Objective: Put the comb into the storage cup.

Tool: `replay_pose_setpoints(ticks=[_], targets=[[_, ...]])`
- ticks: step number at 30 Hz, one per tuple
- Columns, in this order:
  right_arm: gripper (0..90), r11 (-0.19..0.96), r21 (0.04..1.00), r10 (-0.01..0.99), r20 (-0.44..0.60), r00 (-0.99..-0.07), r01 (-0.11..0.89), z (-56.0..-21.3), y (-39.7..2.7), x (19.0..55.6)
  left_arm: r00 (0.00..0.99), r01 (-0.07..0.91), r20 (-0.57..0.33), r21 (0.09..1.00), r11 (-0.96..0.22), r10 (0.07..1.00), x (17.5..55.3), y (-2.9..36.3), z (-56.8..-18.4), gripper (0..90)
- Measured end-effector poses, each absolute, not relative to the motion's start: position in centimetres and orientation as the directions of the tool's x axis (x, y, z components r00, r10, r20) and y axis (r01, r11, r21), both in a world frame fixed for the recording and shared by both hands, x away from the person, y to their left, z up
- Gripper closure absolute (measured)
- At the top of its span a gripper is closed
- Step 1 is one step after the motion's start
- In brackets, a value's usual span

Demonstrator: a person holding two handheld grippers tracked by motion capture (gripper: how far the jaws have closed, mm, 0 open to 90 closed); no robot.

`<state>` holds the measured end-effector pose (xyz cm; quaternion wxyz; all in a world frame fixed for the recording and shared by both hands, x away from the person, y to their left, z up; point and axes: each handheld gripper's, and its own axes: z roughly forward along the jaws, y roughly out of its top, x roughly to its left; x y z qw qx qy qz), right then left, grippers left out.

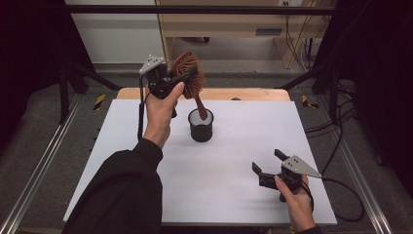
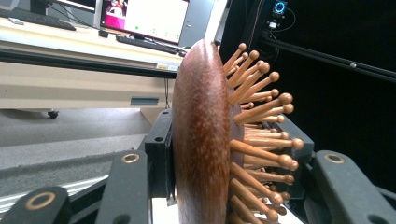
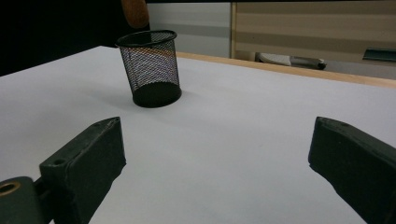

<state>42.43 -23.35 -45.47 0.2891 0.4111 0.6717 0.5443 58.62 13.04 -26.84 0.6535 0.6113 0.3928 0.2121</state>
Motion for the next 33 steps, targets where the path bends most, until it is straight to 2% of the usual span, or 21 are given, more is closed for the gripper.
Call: replay_pose_setpoints(ticks=[33], targets=[[3.7,0.071,0.969,0.854,0.063,-0.517,0.236,-45.45,-23.09,42.30,0.578,0.208,-0.251,0.965,0.157,0.777,59.14,12.81,-27.77,50.1]])
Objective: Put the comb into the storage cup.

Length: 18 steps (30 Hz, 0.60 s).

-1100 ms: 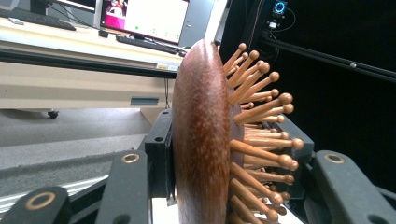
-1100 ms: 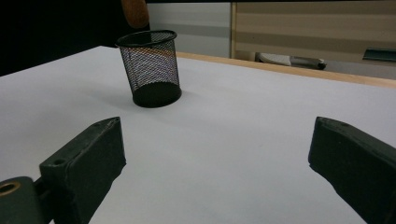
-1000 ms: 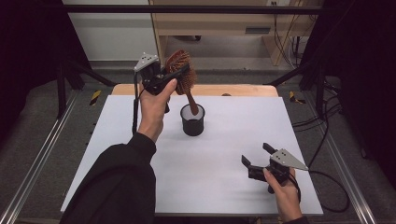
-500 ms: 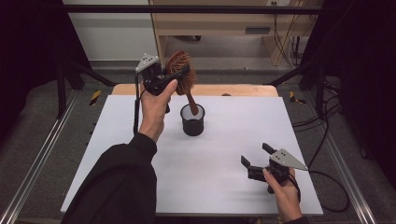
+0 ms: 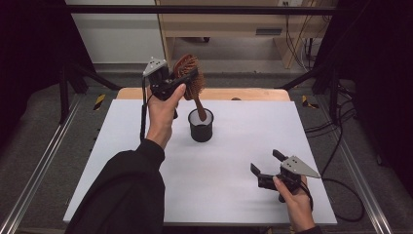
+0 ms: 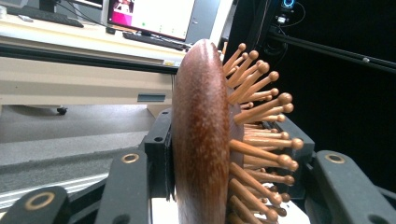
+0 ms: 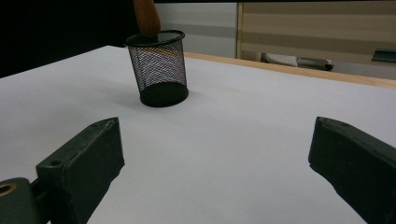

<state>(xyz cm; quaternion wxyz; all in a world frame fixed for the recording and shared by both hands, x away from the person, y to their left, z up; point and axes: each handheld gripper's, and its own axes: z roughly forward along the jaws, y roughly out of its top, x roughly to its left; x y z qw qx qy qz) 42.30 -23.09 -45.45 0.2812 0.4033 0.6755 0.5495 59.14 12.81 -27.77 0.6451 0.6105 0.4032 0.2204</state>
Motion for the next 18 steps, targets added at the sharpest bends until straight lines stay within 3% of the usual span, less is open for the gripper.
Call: replay_pose_setpoints(ticks=[18], targets=[[3.7,0.057,0.968,0.852,0.080,-0.518,0.243,-45.5,-23.1,42.3,0.577,0.222,-0.266,0.961,0.165,0.772,59.4,13.1,-28.9,50.0]])
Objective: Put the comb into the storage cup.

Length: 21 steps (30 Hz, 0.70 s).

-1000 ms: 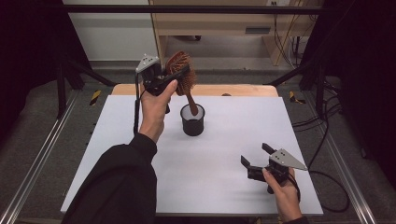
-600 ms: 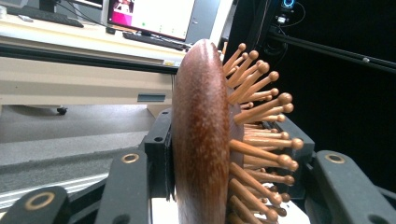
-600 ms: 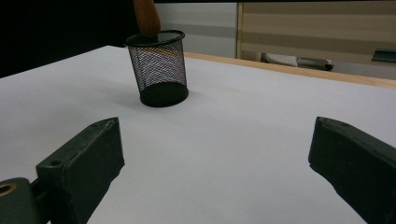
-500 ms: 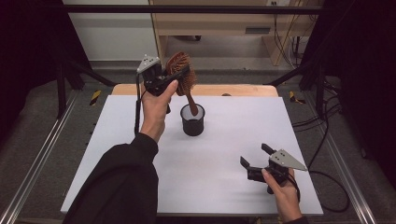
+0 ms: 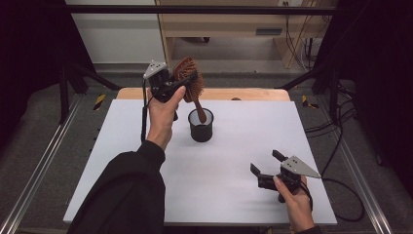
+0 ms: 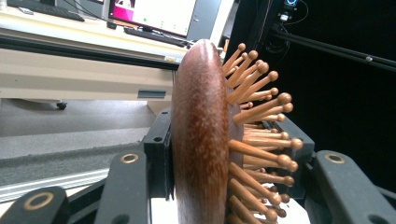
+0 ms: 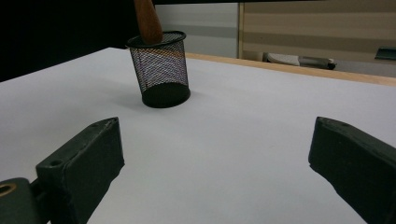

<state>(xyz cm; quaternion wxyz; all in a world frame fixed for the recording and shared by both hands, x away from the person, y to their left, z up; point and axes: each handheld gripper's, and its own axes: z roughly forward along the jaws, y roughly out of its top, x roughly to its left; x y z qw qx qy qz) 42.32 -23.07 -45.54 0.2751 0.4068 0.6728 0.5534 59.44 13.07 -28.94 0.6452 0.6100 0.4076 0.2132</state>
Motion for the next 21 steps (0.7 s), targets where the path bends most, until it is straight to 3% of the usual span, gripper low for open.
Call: replay_pose_setpoints(ticks=[21], targets=[[3.7,0.058,0.968,0.851,0.079,-0.519,0.243,-45.6,-23.0,42.3,0.557,0.243,-0.291,0.953,0.183,0.778,60.0,13.5,-30.4,49.8]])
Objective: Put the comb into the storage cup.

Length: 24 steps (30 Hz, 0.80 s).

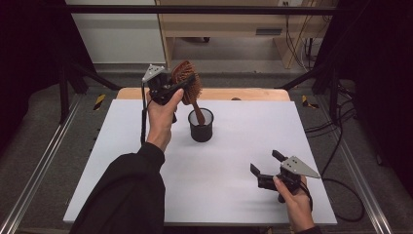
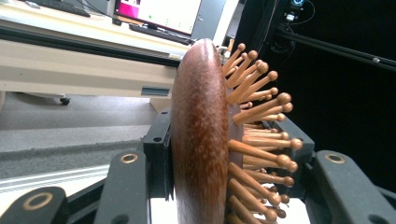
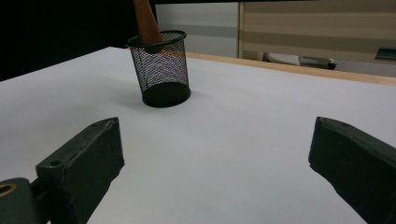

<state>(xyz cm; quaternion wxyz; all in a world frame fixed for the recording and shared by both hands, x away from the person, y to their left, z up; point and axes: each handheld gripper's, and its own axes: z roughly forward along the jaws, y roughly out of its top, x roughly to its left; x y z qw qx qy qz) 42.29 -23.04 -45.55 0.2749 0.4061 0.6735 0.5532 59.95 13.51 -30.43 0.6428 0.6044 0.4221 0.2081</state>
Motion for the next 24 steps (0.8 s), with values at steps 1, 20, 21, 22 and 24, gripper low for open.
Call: replay_pose_setpoints(ticks=[1,20,21,22,24], targets=[[3.7,0.058,0.968,0.850,0.080,-0.521,0.244,-45.5,-23.0,42.3,0.555,0.244,-0.291,0.953,0.182,0.779,60.0,13.5,-30.5,49.8],[3.7,0.063,0.967,0.848,0.078,-0.523,0.246,-45.6,-22.9,42.3,0.546,0.279,-0.313,0.942,0.184,0.777,60.9,12.9,-32.4,49.7],[3.7,0.065,0.967,0.849,0.076,-0.523,0.245,-45.6,-22.9,42.3,0.545,0.281,-0.315,0.942,0.185,0.777,61.0,12.8,-32.5,49.7],[3.7,0.065,0.968,0.849,0.075,-0.523,0.244,-45.6,-22.9,42.3,0.545,0.283,-0.316,0.941,0.184,0.777,61.0,12.8,-32.6,49.7],[3.7,0.066,0.968,0.849,0.074,-0.523,0.244,-45.6,-22.9,42.3,0.544,0.286,-0.314,0.941,0.180,0.778,61.0,12.7,-32.8,49.6]])
